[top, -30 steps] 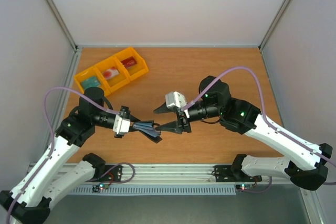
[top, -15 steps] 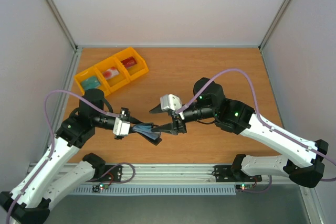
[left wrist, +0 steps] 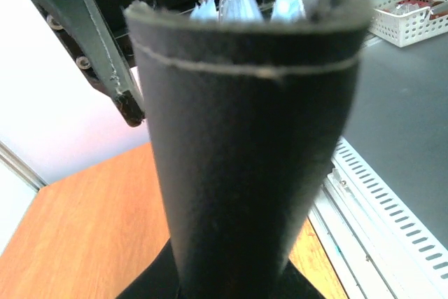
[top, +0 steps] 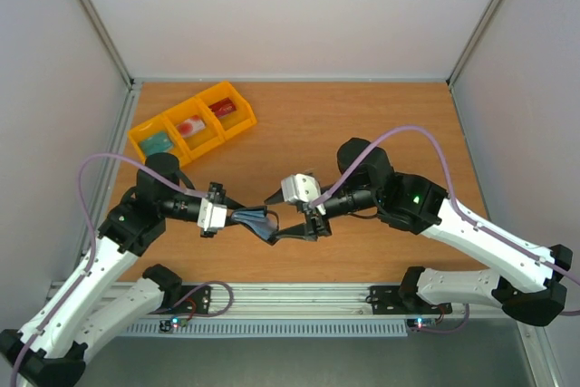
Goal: Take the credit cards out of the card holder
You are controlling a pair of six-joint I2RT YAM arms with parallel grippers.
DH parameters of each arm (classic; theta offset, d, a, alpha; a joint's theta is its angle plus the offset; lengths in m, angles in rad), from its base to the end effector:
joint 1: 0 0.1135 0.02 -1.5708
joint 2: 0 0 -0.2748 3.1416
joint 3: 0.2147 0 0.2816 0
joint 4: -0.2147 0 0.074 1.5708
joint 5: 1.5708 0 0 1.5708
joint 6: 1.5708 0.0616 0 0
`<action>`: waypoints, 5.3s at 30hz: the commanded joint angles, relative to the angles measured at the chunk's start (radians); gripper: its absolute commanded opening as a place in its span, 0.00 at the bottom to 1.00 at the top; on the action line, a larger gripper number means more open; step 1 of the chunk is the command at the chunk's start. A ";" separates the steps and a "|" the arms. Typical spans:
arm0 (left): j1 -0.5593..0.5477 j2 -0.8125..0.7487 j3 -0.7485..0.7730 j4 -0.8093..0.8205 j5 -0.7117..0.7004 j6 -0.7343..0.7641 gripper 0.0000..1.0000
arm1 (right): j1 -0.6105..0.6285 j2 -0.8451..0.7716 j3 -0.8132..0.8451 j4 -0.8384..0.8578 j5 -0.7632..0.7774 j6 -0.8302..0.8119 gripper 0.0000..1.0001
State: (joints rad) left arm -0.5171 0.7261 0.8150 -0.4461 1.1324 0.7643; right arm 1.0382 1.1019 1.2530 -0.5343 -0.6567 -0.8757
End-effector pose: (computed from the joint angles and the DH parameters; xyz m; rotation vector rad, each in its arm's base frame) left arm 0.1263 -0.1360 0.3451 1.5735 0.8896 -0.9016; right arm 0.1061 0.2540 0.4135 -1.7975 0.7342 0.7462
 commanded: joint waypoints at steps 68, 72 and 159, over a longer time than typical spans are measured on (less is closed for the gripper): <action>0.000 -0.014 -0.034 0.248 -0.032 -0.188 0.00 | 0.010 0.092 0.034 0.130 0.102 0.093 0.40; 0.000 -0.020 -0.041 0.241 -0.031 -0.213 0.00 | 0.010 0.075 0.034 0.114 0.119 0.090 0.06; -0.270 0.158 0.051 0.476 -0.528 -0.942 0.49 | -0.353 0.293 0.309 -0.226 0.599 0.717 0.01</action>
State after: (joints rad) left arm -0.7238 0.7605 0.8318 -0.0841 0.7353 -0.0422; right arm 0.6453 1.3605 1.5101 -0.8040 -0.0101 -0.1722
